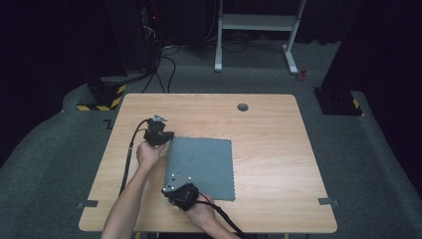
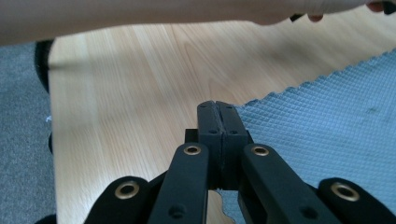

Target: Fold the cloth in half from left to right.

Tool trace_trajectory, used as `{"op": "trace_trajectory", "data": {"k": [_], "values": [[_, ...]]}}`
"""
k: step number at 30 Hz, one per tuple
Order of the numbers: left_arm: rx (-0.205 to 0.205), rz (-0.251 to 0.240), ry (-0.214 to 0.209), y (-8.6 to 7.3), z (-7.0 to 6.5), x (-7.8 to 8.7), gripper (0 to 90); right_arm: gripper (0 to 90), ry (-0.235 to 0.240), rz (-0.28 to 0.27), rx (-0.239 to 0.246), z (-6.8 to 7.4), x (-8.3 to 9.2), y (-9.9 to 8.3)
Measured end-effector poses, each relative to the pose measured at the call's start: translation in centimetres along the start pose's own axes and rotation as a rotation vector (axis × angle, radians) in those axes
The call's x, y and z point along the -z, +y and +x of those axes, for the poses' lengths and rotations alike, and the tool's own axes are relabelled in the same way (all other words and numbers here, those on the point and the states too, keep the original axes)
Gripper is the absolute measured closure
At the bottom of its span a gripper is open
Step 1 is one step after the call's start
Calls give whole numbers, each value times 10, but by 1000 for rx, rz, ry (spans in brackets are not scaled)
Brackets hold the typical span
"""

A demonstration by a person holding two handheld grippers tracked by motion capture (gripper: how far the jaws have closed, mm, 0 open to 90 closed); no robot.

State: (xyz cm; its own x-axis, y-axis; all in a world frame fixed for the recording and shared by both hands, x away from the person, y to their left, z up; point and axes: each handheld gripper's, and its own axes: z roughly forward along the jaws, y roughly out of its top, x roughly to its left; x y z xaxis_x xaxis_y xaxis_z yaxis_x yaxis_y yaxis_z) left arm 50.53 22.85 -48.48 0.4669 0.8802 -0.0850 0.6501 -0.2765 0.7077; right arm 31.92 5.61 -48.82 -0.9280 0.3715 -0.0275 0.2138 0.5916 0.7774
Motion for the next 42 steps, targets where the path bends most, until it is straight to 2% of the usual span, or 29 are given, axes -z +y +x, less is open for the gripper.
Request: {"op": "trace_trajectory", "data": {"k": [4, 9, 11, 13, 18, 23, 28, 31, 32, 35, 39, 42], "values": [[8, -22, 5, 2, 0, 7, 898, 900, -2, -26, 14, 2, 2, 7], [-5, -36, -3, 4, -7, 5, 899, 900, -1, -22, -1, -1, 5, 3], [-11, -36, -4, 4, -9, 2, 899, 900, -7, -21, -1, -2, 8, -1], [-40, -34, 12, 3, -13, -1, 900, 900, -12, -24, -11, -4, 11, -5], [-46, -35, -8, 3, -21, -7, 900, 900, -23, -24, -24, -9, 14, -15], [-60, -30, -24, 10, -30, -12, 900, 900, -31, -28, -24, -10, 19, -26], [-86, -22, -21, 15, -44, -18, 900, 900, -40, -33, -66, -16, 28, -40], [-90, -17, -19, 16, -48, -23, 900, 900, -52, -30, -78, -18, 34, -47], [-80, -23, -25, 15, -49, -24, 900, 900, -60, -30, -77, -19, 36, -49], [-89, -35, -56, 16, -51, -27, 900, 900, -70, -34, -91, -24, 41, -57], [-98, -35, -62, 17, -55, -26, 899, 900, -82, -34, -110, -27, 47, -65], [-85, -46, -67, 21, -61, -23, 899, 900, -86, -45, -109, -28, 52, -68]]}}
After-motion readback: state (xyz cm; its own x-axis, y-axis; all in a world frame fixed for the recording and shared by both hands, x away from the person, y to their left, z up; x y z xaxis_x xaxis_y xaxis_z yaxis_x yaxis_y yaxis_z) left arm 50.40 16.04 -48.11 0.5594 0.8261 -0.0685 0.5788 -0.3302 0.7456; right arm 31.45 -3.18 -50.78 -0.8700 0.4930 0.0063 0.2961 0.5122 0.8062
